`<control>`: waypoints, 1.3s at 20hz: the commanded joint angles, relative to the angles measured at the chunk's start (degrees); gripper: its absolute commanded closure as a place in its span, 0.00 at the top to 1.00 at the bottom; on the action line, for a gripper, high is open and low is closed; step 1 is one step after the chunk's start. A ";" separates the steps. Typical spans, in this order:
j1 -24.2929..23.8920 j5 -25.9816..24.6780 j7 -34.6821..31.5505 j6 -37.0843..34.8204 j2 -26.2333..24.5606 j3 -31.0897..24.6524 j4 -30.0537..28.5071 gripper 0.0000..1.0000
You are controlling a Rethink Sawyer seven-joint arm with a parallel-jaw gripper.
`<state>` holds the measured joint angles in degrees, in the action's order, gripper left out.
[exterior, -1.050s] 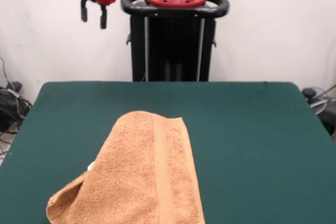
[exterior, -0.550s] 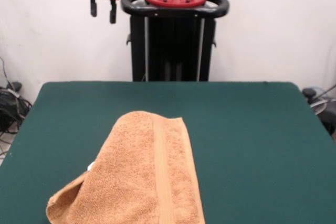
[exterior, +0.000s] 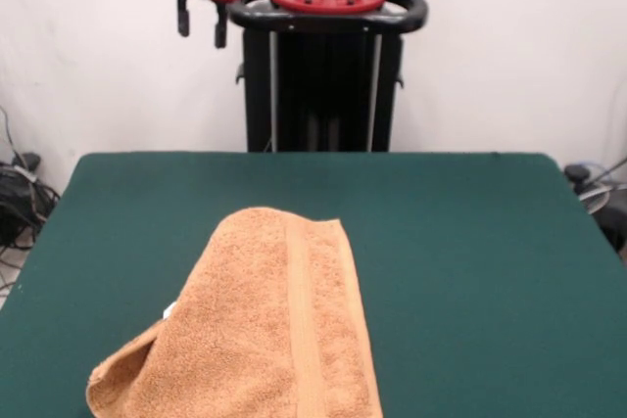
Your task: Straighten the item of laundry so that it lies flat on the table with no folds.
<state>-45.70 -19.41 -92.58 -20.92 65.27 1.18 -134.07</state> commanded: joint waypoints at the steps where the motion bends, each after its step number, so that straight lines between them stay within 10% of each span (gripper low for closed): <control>1: 3.59 -1.58 -5.93 0.78 -2.86 -1.86 -1.84 1.00; 26: 6.28 -1.39 -6.09 -0.02 -4.98 -0.87 -0.48 1.00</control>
<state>-41.29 -19.41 -92.58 -20.91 63.40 1.17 -134.06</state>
